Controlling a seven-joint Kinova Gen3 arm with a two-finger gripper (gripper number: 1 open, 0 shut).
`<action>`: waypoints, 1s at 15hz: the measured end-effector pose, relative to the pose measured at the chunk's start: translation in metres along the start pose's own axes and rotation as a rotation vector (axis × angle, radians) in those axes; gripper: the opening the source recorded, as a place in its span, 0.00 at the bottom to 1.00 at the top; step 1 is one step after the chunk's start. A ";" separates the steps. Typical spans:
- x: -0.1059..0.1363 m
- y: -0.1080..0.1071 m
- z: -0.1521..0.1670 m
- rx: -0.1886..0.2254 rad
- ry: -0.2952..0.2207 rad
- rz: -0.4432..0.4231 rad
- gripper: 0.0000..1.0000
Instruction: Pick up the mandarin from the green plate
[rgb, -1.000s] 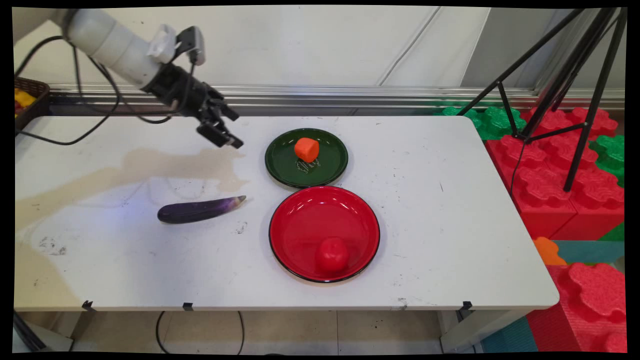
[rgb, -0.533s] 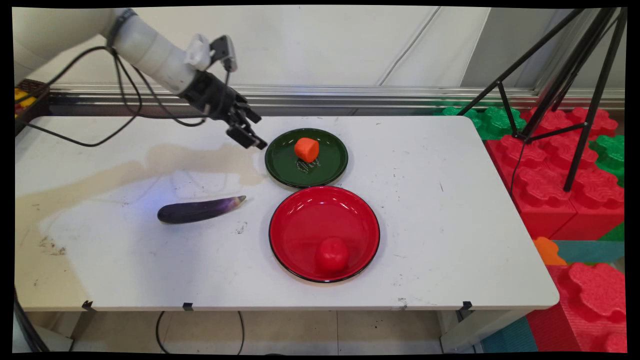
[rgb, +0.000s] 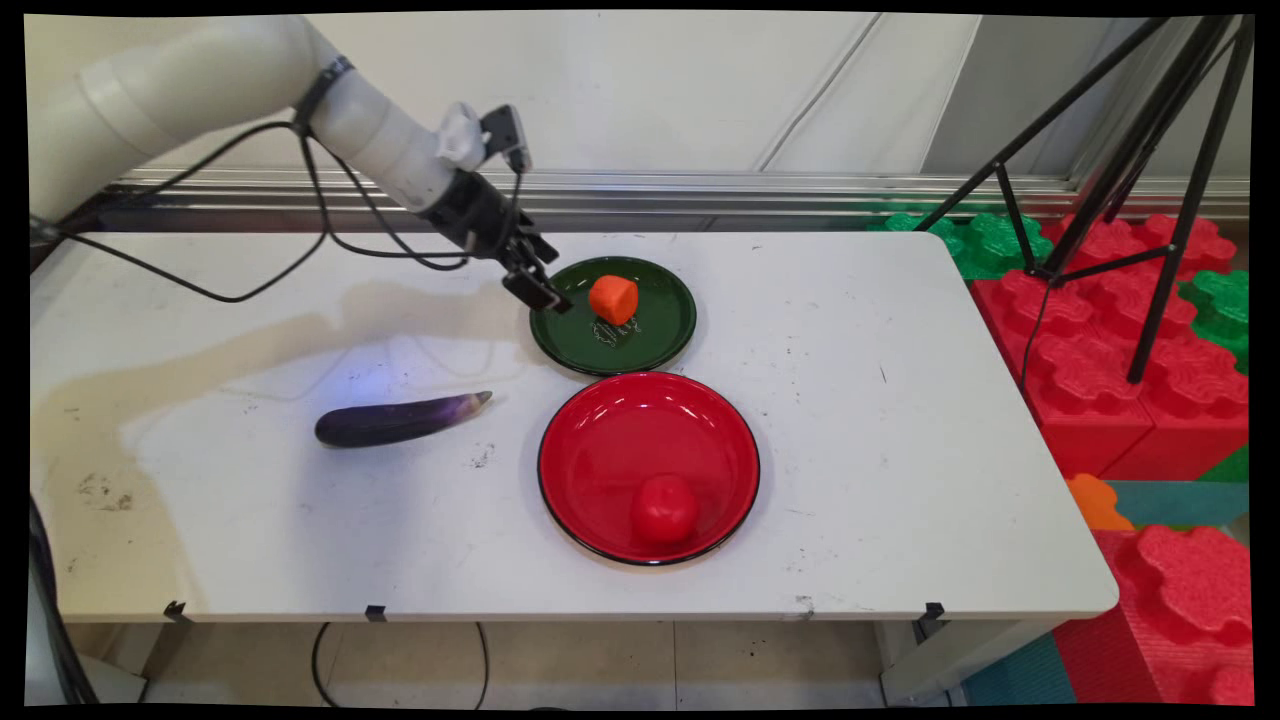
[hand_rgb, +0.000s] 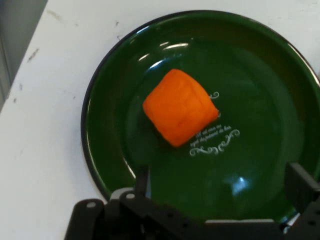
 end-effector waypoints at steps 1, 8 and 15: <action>0.001 -0.001 0.005 -0.001 -0.001 -0.002 1.00; 0.015 -0.010 0.055 0.010 -0.018 -0.034 1.00; 0.021 -0.013 0.080 0.012 -0.027 -0.059 1.00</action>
